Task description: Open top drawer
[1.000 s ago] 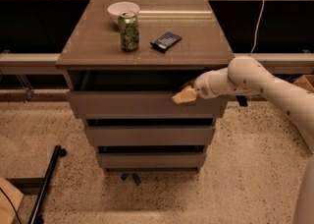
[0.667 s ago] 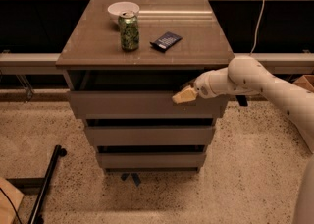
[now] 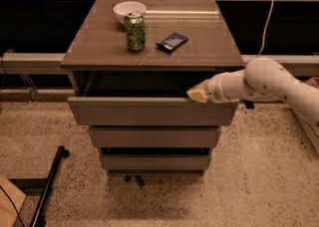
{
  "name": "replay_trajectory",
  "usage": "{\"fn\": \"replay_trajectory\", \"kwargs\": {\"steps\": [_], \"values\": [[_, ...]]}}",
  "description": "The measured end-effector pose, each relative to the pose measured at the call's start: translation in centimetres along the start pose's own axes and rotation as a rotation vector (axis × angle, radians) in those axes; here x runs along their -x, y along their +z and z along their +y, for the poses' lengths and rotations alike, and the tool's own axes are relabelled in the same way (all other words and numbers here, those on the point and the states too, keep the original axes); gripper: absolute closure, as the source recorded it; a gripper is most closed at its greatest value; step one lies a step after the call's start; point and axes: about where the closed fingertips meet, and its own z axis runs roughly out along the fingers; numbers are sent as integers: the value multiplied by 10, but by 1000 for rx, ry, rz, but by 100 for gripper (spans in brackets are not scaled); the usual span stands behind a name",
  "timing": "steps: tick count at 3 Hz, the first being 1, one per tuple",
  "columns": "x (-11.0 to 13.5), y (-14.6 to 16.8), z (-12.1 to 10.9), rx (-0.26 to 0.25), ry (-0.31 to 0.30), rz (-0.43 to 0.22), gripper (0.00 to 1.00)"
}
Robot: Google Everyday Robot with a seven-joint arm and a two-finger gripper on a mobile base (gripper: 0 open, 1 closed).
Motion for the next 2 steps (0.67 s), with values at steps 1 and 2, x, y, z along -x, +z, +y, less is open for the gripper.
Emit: {"fn": "replay_trajectory", "kwargs": {"steps": [1, 2], "values": [[-8, -5, 13, 26, -34, 53, 36], [-23, -14, 29, 30, -27, 90, 13]]}}
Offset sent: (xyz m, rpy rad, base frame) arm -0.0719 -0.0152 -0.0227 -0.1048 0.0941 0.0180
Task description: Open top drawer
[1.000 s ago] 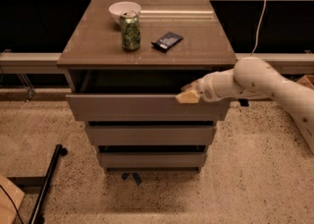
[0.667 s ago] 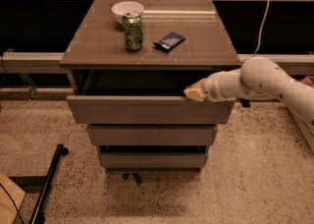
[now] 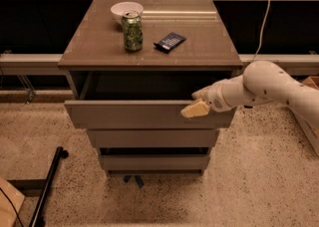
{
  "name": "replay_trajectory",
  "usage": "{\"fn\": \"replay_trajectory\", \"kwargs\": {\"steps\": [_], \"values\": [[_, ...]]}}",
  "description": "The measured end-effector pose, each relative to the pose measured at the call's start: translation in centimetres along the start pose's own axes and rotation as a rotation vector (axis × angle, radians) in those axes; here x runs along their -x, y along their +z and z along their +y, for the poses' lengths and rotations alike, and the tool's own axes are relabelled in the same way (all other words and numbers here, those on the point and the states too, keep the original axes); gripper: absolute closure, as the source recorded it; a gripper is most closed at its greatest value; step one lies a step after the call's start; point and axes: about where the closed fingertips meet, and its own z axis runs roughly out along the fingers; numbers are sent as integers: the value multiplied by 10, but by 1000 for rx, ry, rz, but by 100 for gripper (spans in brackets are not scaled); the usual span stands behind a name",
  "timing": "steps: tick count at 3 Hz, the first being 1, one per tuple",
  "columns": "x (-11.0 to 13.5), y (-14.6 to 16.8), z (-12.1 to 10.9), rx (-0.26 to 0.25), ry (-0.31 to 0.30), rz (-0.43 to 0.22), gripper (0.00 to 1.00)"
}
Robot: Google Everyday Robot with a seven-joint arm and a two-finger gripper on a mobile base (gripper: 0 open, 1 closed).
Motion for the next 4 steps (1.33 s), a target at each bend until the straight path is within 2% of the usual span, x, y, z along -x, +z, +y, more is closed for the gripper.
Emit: {"fn": "replay_trajectory", "kwargs": {"steps": [1, 2, 4], "values": [[-12, 1, 14, 18, 5, 19, 0], [-29, 11, 30, 68, 32, 52, 3], [-30, 7, 34, 84, 46, 66, 47]]}}
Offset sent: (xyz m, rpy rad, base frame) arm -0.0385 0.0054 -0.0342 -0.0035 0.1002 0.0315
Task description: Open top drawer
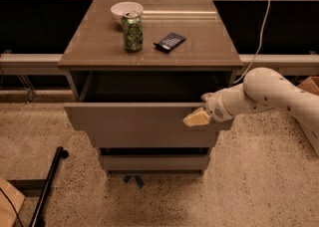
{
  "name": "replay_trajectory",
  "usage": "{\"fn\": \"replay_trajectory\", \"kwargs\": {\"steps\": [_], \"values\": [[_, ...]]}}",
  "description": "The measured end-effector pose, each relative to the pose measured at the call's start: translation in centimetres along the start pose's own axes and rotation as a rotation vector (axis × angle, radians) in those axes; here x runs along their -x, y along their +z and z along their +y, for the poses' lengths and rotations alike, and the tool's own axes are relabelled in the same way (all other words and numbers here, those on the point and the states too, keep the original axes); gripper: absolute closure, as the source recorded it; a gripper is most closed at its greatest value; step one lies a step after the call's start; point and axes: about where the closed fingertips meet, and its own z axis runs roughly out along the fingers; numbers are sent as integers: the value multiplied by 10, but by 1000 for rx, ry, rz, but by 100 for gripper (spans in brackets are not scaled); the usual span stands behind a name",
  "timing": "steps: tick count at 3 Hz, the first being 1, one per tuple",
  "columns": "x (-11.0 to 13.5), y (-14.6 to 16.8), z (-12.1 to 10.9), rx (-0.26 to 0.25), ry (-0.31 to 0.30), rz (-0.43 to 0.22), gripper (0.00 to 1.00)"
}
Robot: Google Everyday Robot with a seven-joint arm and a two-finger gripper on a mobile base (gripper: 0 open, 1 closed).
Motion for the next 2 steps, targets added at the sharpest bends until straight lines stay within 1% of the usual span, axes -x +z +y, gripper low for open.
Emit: {"fn": "replay_trajectory", "kwargs": {"steps": [2], "values": [[8, -9, 1, 0, 0, 0, 95]]}}
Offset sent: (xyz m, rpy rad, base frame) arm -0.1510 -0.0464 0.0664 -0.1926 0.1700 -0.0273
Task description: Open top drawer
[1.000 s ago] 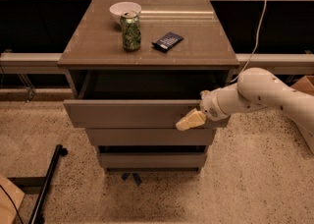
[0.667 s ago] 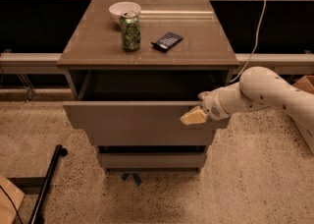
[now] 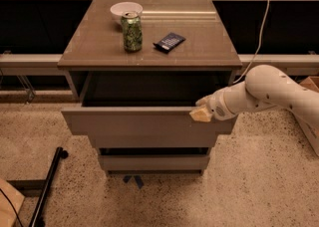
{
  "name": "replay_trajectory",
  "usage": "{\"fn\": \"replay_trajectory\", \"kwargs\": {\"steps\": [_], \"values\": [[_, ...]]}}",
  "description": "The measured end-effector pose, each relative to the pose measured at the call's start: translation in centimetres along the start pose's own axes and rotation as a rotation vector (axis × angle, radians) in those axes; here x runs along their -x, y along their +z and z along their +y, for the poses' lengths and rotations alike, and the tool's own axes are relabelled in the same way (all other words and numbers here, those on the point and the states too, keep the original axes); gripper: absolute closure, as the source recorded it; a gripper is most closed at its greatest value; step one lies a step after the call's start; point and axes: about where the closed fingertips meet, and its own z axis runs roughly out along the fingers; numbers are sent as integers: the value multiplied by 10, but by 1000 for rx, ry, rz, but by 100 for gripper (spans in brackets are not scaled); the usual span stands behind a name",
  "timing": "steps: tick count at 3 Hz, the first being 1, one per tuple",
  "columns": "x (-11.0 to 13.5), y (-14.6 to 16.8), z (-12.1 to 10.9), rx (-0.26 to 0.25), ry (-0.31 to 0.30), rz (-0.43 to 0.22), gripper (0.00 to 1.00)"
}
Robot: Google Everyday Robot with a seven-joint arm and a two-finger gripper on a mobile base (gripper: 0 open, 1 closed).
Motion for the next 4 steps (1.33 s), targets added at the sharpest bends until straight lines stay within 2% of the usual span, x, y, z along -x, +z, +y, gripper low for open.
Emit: {"fn": "replay_trajectory", "kwargs": {"steps": [1, 2, 4], "values": [[3, -3, 0, 0, 0, 0, 100], [3, -2, 1, 1, 0, 0, 73], [3, -1, 1, 4, -1, 1, 27]]}}
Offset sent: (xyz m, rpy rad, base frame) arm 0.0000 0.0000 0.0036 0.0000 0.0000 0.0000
